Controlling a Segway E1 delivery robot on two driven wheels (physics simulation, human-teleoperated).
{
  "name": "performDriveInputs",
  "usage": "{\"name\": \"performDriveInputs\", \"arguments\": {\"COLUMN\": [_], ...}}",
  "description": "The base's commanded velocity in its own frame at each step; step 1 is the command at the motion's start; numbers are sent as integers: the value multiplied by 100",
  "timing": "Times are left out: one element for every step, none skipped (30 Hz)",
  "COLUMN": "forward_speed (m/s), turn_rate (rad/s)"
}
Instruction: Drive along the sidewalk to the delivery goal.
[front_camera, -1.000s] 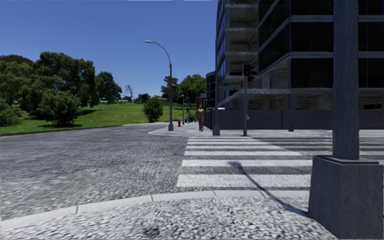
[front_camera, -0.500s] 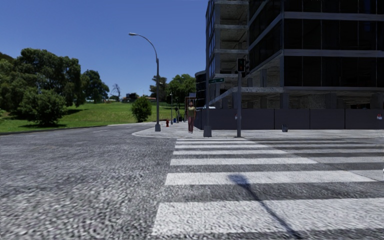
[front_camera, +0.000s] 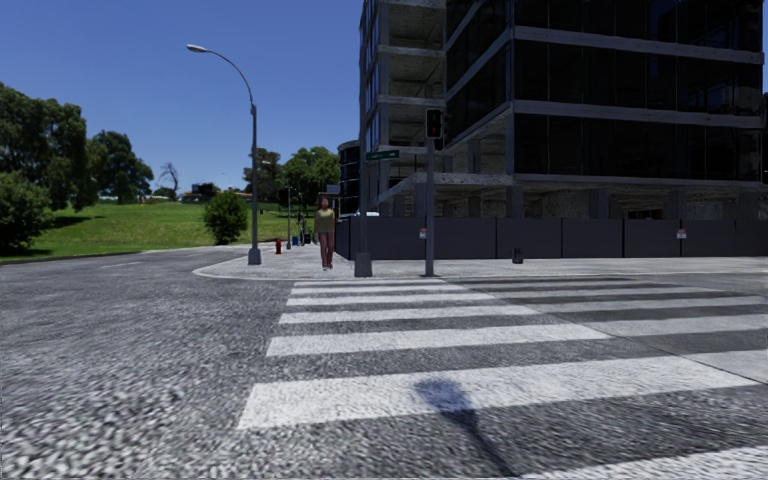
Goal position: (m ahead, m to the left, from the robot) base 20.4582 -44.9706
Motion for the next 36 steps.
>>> {"name": "performDriveInputs", "arguments": {"forward_speed": [129, 129, 129, 129, 129, 129, 129, 129, 129, 129, 129, 129, 129, 129, 129, 129, 129, 129, 130, 130, 130, 131, 131, 131, 131, 131, 131, 131, 131, 131, 131, 131, 131, 131, 131, 131], "turn_rate": [-38, -38, -38, -36, -31, -31, -26, -25, -25, -25, -25, -25, -25, -25, -25, -25, -25, -25, -25, -25, -25, -27, -34, -37, -38, -38, -38, -40, -42, -44, -47, -47, -49, -50, -50, -50]}}
